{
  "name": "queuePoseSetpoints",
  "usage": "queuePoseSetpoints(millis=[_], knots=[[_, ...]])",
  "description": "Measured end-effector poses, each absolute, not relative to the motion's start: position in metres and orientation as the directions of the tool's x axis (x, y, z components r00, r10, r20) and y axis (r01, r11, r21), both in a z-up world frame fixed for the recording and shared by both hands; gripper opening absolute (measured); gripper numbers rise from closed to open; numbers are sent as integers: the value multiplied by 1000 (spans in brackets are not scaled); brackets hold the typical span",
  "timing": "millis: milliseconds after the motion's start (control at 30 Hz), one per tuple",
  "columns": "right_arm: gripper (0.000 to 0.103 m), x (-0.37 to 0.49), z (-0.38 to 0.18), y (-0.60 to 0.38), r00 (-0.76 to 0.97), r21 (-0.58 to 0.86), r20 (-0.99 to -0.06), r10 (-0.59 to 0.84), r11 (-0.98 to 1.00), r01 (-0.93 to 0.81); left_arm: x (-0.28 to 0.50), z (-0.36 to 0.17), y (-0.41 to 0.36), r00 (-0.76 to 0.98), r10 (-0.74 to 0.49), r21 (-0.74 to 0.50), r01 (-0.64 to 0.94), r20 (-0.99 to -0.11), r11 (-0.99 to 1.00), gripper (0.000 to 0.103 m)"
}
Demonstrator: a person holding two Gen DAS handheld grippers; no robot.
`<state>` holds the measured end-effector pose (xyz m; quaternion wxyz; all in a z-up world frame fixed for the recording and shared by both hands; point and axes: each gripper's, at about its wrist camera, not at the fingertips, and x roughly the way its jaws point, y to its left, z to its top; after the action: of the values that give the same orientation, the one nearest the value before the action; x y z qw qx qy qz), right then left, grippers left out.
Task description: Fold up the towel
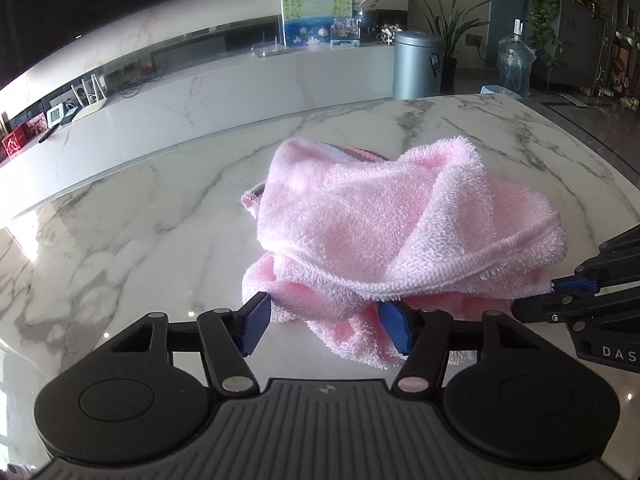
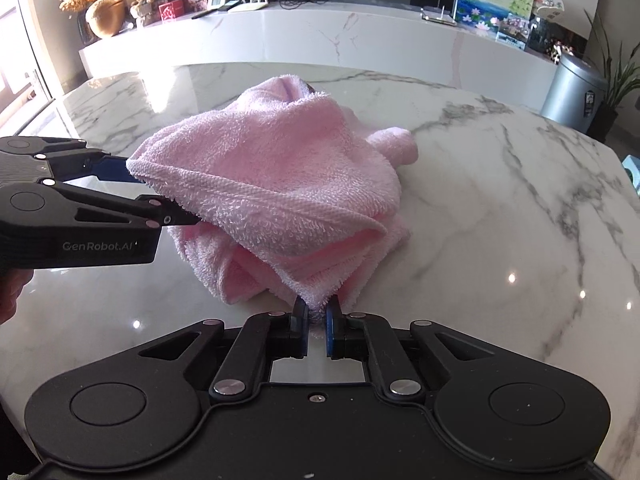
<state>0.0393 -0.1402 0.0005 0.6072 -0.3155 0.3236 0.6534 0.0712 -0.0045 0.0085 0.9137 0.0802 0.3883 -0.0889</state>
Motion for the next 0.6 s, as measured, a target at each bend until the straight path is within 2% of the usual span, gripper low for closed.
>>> queuePoseSetpoints(millis=[100, 233, 333, 600], knots=[[6, 41, 1, -147, -57, 43, -808, 587, -38, -998, 77, 5, -16, 672, -121, 95, 276, -730, 956, 43], [6, 47, 3, -156, -40, 44, -811, 584, -8, -999, 79, 2, -13, 649, -186, 19, 296, -738, 955, 24], [6, 53, 4, -161, -27, 44, -816, 577, 16, -999, 76, 2, -10, 639, -170, 27, 287, -750, 957, 11], [4, 64, 9, -173, 20, 19, -831, 556, 64, -998, 65, 4, 5, 617, -101, 60, 236, -781, 970, 9]])
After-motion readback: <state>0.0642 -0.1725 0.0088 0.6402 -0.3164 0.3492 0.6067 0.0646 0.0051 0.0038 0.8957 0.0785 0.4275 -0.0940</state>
